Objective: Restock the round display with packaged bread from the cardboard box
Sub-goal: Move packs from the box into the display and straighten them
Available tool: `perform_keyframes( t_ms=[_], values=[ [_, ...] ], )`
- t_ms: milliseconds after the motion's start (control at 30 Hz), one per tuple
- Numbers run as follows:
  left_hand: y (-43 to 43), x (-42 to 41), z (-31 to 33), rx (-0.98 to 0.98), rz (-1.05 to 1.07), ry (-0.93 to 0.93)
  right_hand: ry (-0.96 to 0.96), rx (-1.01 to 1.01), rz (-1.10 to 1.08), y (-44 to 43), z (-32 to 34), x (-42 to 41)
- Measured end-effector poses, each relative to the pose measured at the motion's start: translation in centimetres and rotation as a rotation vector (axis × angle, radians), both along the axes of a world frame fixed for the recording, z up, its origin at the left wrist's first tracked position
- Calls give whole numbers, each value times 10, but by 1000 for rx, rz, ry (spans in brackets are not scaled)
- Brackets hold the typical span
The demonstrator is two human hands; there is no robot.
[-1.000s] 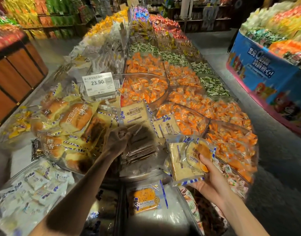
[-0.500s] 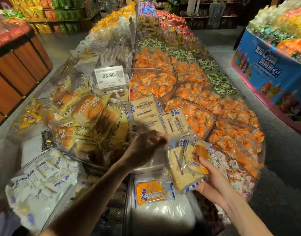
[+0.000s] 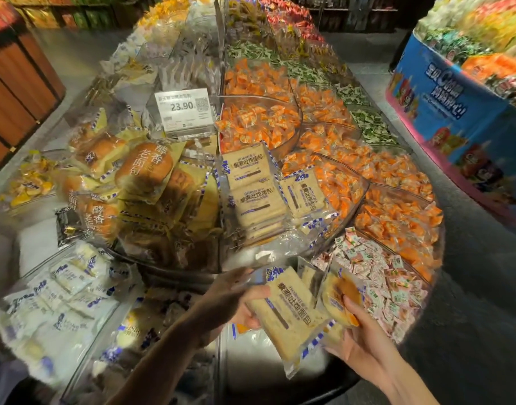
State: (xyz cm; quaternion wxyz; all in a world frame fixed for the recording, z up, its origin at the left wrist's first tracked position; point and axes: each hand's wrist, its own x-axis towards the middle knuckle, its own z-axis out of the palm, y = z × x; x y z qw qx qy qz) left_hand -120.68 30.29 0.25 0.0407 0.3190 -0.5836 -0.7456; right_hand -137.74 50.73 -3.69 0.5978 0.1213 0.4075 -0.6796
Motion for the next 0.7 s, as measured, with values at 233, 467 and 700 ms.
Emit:
perform_keyframes(
  t_ms=[233,467,700],
  values=[
    [-25,2,-3,115,265,125,58,19,-91,-2,12,-31],
    [-27,-22,-62,-485,512,67,82,-6,25,-15,18,-57],
    [-16,-41,-86,-1052,638,-213,59,-40,106,-11,15,-66]
  ],
)
